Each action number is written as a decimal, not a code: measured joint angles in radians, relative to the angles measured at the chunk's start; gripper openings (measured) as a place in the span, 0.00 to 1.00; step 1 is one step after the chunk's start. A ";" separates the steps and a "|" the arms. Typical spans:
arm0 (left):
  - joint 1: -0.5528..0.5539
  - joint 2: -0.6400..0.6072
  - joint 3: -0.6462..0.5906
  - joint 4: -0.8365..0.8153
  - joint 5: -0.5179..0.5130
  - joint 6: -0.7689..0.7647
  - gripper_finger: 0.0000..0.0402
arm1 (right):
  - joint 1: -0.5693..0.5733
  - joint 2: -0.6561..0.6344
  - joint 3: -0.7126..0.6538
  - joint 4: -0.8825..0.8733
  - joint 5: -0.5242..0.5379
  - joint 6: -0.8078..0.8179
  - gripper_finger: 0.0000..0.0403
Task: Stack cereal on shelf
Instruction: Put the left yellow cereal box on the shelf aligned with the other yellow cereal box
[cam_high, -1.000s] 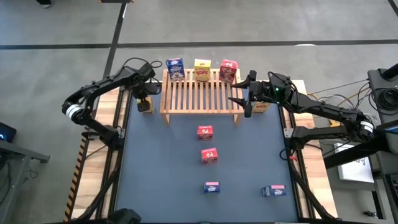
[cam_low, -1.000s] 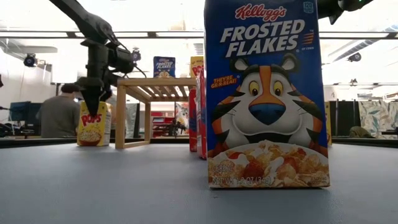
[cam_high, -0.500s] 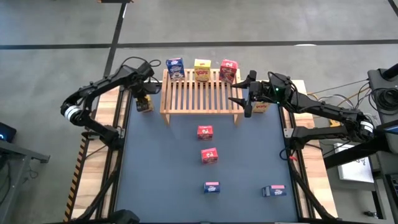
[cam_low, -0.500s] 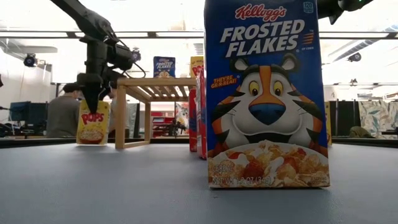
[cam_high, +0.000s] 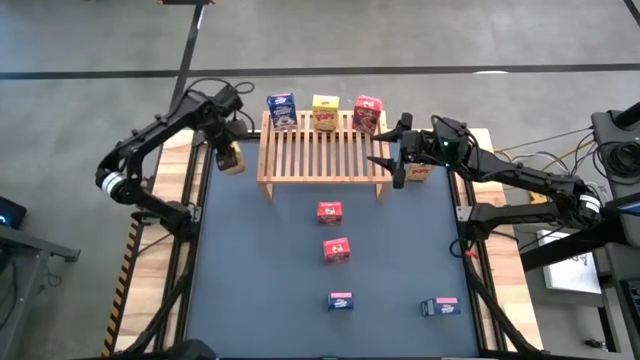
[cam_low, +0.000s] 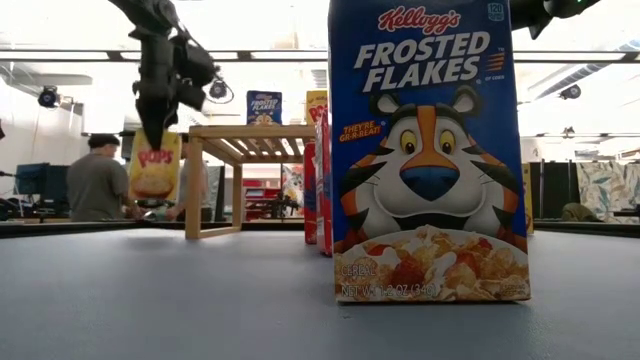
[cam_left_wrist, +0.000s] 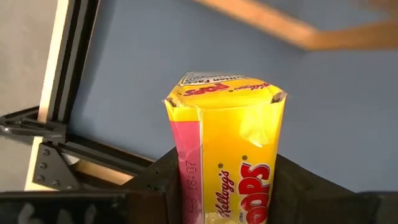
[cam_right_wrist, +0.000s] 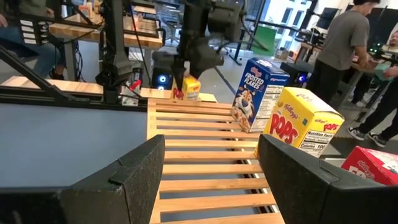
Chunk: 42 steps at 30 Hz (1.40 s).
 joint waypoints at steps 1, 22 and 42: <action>-0.001 -0.006 0.023 -0.017 0.016 -0.010 0.34 | 0.000 0.000 0.000 0.003 0.000 0.000 0.62; -0.138 -0.104 0.429 -0.217 0.172 -0.158 0.34 | 0.000 0.065 0.000 0.191 -0.187 0.157 0.64; -0.514 -0.042 0.442 0.126 0.204 -0.255 0.34 | 0.102 0.425 0.314 0.196 -0.228 0.230 0.88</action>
